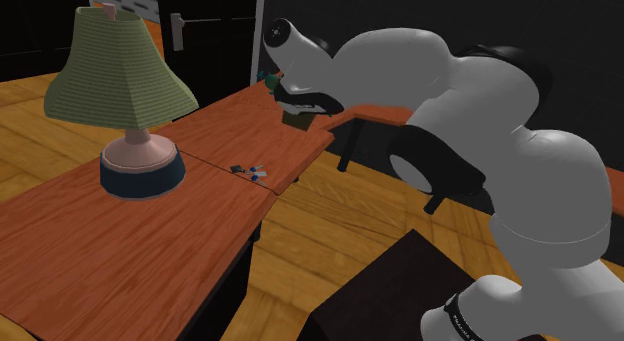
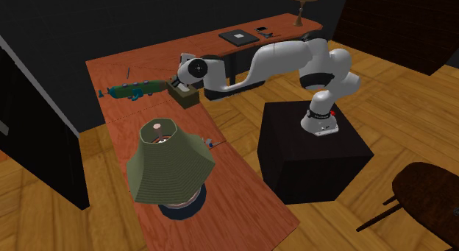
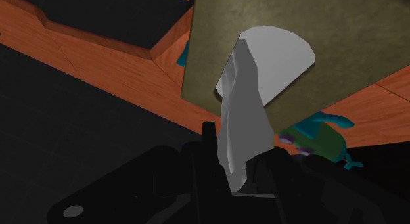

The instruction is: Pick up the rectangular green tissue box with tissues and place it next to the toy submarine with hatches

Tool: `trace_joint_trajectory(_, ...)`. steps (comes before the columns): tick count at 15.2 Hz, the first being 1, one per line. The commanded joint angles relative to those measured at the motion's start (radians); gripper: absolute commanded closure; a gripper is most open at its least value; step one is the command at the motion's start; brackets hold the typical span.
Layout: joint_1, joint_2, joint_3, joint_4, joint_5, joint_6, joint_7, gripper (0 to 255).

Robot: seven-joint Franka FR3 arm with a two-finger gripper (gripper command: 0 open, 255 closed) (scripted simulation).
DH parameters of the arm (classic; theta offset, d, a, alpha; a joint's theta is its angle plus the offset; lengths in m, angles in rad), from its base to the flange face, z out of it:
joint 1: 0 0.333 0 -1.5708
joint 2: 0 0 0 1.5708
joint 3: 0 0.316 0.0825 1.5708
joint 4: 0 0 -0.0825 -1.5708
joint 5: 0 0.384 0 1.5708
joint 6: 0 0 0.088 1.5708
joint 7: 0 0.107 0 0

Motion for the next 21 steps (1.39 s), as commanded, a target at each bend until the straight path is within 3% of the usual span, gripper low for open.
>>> trace_joint_trajectory(1, 0.0, -0.011, 0.004, -0.012, 0.001, 0.016, 0.013, 255)
trace_joint_trajectory(21, -0.021, -0.111, 0.046, -0.058, 0.017, 0.112, 0.096, 255)
